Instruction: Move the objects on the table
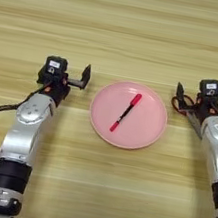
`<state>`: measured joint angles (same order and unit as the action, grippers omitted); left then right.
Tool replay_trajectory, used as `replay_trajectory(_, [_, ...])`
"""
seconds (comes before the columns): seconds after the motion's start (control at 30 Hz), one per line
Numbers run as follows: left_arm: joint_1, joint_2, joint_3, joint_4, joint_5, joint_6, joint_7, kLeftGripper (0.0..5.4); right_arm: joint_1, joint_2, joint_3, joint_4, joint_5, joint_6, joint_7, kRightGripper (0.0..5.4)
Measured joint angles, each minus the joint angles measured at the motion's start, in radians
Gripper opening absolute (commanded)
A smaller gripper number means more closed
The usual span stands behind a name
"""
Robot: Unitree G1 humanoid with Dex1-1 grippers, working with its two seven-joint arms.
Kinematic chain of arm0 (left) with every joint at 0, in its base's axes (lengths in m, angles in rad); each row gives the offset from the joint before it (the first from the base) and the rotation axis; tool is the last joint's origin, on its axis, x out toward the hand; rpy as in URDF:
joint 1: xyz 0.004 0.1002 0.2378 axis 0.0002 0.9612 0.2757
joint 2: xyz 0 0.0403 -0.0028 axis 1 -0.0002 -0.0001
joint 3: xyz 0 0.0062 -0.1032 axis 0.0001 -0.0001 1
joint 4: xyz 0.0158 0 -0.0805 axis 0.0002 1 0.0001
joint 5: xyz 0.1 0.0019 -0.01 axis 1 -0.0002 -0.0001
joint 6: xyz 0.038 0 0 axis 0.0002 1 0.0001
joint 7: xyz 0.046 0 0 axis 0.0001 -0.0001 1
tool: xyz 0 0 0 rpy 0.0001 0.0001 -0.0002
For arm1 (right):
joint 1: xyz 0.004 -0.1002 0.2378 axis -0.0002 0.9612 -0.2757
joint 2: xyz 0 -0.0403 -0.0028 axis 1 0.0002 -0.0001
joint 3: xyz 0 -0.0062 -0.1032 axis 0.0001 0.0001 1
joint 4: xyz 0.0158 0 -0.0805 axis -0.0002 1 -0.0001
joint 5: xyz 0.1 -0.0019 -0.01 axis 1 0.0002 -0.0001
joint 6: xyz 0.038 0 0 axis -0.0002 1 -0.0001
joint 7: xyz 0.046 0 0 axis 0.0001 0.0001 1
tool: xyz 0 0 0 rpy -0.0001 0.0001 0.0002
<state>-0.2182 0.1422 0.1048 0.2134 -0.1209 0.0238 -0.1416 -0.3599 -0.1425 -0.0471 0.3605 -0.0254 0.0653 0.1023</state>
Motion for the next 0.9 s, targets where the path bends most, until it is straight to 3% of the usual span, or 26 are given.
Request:
replay_trajectory(0.03, [-0.002, 0.001, 0.006, 0.014, 0.004, -0.015, 0.005, 5.35, 0.001, -0.001, 0.0, 0.0, 0.0, -0.003, 0.003, 5.4])
replay_trajectory(0.07, [-0.011, 0.009, 0.014, 0.059, 0.029, -0.076, 0.023, 5.35, 0.003, -0.003, 0.006, 0.0, -0.002, -0.011, 0.011, 5.4])
replay_trajectory(0.27, [-0.022, 0.022, 0.032, 0.12, 0.04, -0.151, 0.042, 5.35, 0.017, -0.01, 0.019, 0.014, -0.014, -0.034, 0.015, 5.4])
replay_trajectory(0.9, [-0.053, 0.042, 0.071, 0.239, 0.039, -0.229, 0.063, 5.35, 0.03, -0.015, 0.094, 0.093, -0.047, -0.054, 0.063, 5.4])
